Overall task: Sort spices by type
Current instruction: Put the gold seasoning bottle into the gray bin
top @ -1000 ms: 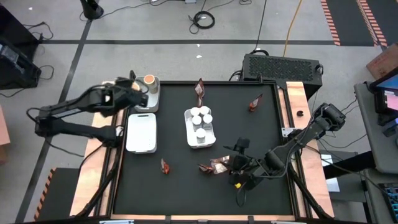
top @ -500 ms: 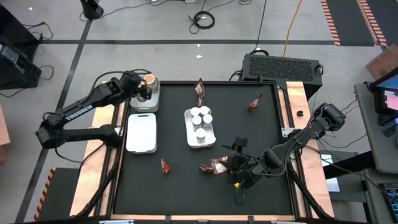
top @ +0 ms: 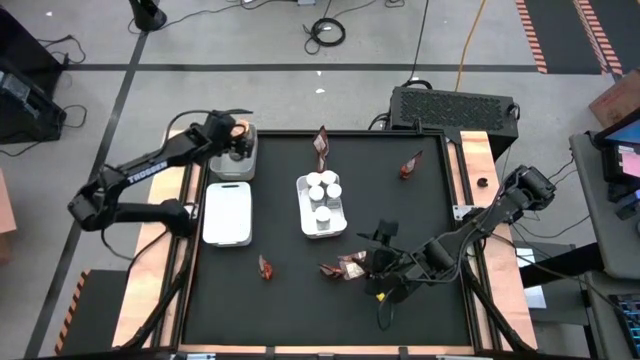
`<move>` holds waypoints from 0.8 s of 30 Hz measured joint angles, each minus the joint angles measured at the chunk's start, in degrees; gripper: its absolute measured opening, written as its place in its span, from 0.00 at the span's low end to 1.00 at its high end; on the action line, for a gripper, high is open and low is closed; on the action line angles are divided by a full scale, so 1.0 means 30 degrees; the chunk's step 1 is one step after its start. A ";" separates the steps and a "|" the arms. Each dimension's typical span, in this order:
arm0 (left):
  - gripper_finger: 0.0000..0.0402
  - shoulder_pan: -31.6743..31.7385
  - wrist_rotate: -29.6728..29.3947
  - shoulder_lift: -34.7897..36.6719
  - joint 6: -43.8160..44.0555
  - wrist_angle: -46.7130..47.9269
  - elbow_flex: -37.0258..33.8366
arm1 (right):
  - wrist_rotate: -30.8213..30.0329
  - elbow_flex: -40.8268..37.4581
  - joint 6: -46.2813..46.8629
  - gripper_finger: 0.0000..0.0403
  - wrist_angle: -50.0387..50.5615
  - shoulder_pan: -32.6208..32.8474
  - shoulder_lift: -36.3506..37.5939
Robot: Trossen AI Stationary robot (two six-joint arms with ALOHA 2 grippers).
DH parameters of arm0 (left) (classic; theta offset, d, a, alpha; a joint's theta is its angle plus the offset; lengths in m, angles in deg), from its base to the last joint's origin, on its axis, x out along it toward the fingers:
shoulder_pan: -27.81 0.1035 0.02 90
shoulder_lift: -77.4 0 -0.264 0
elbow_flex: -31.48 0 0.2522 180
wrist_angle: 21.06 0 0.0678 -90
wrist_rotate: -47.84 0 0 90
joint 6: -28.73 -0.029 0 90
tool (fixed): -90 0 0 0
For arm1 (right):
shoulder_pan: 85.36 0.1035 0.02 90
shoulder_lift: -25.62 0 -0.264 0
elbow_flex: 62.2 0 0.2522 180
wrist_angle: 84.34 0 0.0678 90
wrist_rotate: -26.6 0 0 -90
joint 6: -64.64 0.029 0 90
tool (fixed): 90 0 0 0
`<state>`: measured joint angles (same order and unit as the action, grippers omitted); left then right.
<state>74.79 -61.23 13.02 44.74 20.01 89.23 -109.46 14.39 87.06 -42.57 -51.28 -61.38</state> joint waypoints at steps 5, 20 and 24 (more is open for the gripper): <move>0.70 0.0312 0.0519 -0.1439 -0.0134 -0.1500 -0.0460 | 0.0735 0.0000 -0.0009 0.66 0.0044 0.0005 0.0007; 0.71 0.0610 0.1878 -0.3685 -0.1008 -0.3211 -0.0467 | 0.0962 0.0000 -0.1185 0.66 0.0030 -0.0007 0.0007; 0.80 0.0596 0.1936 -0.3685 -0.1000 -0.3265 -0.0459 | 0.0966 0.0000 -0.1583 0.66 0.0030 -0.0007 0.0007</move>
<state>76.58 -55.42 1.96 41.74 10.21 87.85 -106.56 14.39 82.31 -42.48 -51.30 -61.36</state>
